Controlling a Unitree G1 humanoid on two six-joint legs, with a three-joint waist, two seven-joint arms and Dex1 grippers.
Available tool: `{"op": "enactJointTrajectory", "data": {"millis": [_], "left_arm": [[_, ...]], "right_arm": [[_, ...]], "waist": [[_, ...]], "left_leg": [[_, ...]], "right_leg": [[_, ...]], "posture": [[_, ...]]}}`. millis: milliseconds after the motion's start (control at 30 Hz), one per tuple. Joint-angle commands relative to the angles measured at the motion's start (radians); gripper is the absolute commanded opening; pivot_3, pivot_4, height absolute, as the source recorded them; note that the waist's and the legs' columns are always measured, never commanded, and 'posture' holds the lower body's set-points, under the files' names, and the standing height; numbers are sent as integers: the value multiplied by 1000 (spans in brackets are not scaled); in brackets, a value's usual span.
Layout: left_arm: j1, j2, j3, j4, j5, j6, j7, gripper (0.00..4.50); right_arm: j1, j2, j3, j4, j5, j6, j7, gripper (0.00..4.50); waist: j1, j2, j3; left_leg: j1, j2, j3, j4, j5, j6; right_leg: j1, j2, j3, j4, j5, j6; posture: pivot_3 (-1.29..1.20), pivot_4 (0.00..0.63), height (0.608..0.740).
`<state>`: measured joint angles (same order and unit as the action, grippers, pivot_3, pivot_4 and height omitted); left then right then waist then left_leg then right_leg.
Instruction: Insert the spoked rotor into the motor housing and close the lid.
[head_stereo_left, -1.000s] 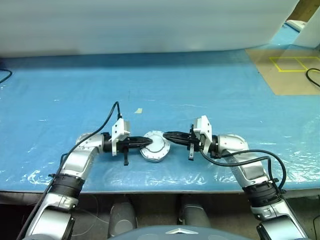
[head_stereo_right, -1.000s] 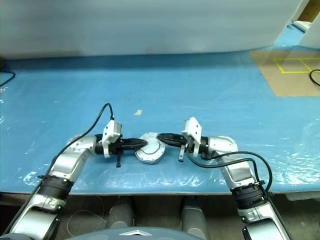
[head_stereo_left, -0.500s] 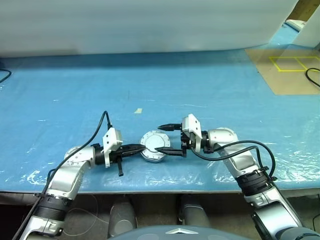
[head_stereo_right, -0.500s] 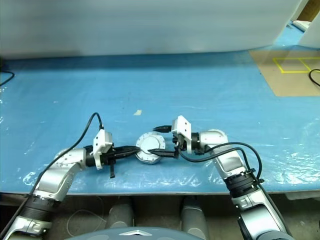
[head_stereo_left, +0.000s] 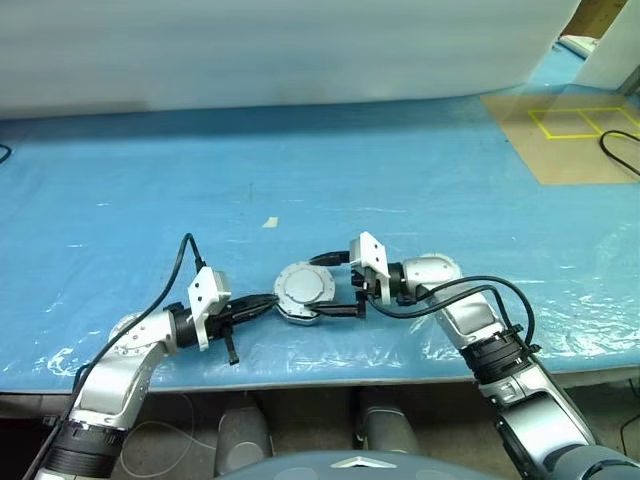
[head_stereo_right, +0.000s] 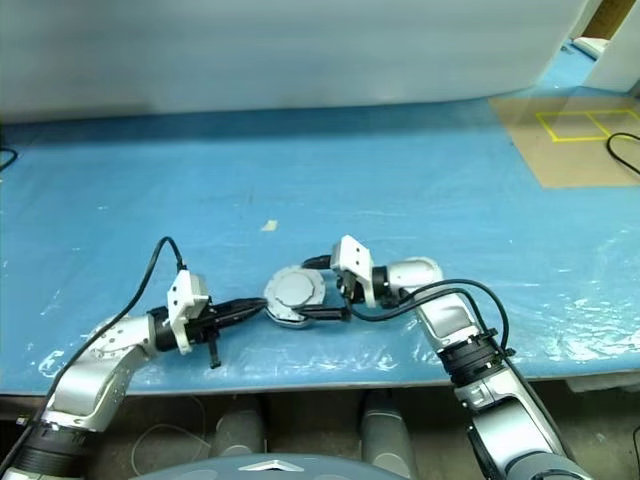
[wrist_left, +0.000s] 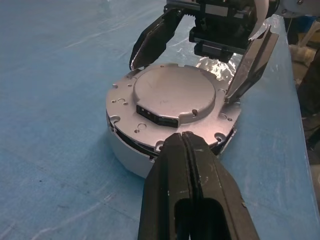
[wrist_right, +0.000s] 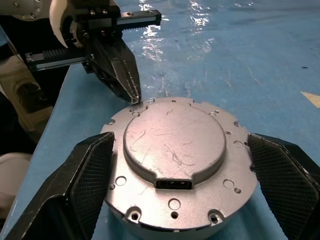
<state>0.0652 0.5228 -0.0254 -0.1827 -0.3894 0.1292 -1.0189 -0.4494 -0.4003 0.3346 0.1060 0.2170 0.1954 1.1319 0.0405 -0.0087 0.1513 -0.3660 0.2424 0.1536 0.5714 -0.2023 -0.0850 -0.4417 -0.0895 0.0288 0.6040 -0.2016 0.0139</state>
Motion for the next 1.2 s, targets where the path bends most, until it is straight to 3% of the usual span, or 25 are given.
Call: {"op": "enactJointTrajectory", "data": {"millis": [33,333,467,533,1200], "left_arm": [[41,6,27,-53,-16,-18,17,0],[125,-22,42,-73,-11,-69,68,0],[127,-51,38,-69,4,-107,103,0],[131,-65,38,-61,16,-132,121,0],[220,-69,72,-101,15,-161,205,0]], "right_arm": [[-24,18,5,-8,-4,30,-11,4466],[-37,39,29,11,-28,47,-2,4466],[-41,45,27,32,-35,38,-2,3585],[-39,45,25,37,-37,37,-1,2930],[-54,102,20,25,-27,60,-24,2912]], "waist": [[0,0,0],[0,0,0],[0,0,0],[0,0,0],[-2,0,0]], "left_leg": [[0,0,0,0,0,0],[1,0,0,0,-1,1],[1,0,0,0,-1,1],[2,0,0,0,-1,1],[3,1,0,1,-1,2]], "right_leg": [[0,0,0,0,0,0],[0,0,0,1,0,0],[0,0,0,1,0,0],[0,0,0,1,0,0],[1,0,1,2,0,0]], "posture": [[0,150,740],[0,150,740],[0,150,740],[0,150,740],[0,150,740]]}}
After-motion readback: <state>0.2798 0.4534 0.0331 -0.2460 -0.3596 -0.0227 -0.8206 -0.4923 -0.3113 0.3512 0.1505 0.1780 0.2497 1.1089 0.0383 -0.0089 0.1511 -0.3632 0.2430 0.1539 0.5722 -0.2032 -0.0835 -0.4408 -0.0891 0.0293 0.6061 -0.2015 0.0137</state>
